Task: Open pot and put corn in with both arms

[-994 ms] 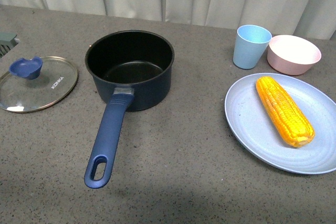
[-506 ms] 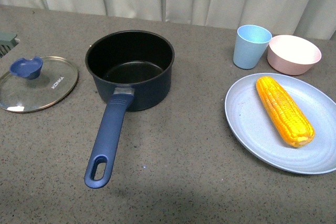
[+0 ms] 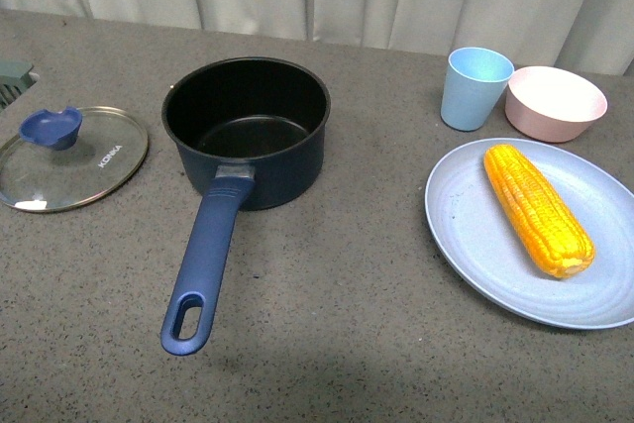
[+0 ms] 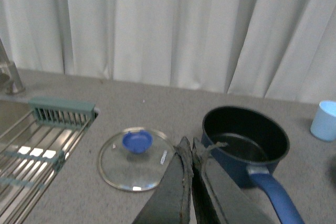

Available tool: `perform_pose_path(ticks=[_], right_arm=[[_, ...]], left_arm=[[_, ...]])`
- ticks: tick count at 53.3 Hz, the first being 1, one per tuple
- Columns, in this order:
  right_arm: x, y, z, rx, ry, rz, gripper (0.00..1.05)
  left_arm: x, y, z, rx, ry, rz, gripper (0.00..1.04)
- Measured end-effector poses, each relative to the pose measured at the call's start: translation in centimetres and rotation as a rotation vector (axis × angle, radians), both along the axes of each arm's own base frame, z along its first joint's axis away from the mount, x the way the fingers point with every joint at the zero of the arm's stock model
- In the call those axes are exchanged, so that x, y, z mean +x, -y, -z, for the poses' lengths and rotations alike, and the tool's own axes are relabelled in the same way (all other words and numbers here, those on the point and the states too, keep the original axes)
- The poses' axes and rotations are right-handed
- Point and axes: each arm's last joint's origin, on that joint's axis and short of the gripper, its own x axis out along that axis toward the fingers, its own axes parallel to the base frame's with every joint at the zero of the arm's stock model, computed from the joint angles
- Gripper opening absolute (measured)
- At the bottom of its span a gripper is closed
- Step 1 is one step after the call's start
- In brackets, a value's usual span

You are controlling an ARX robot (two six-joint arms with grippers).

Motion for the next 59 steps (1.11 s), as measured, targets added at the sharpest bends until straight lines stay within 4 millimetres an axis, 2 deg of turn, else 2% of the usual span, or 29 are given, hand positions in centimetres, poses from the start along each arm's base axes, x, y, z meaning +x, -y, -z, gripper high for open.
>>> perform_pose_path(ticks=[19,28,34,38,47,49,59], right_arm=[[0.0,0.0,0.0,0.0,0.0,0.0,0.96],[0.0,0.0,0.0,0.0,-0.001,0.0,0.96],[0.3,0.0,0.1,-0.013,-0.198,0.048,0.96],[1.7,-0.2,-0.2,-0.009,-0.261,0.054,0.96],[7.1,-0.9,-1.6,0.041,-0.335,0.051,0.96],[8.2,-1.1,-1.5,0.046,-0.365,0.049,0.96],[14.8,-2.4,0.9,0.022,-0.548,0.036,0.96]], left_arm=[[0.0,0.0,0.0,0.0,0.001,0.0,0.04],[0.0,0.0,0.0,0.0,0.001,0.0,0.32],[0.0,0.0,0.0,0.0,0.0,0.0,0.5],[0.0,0.0,0.0,0.0,0.001,0.0,0.65],[0.0,0.0,0.0,0.0,0.001,0.0,0.97],[0.0,0.0,0.0,0.002,0.001,0.0,1.0],[0.0,0.0,0.0,0.002,0.001,0.0,0.98]])
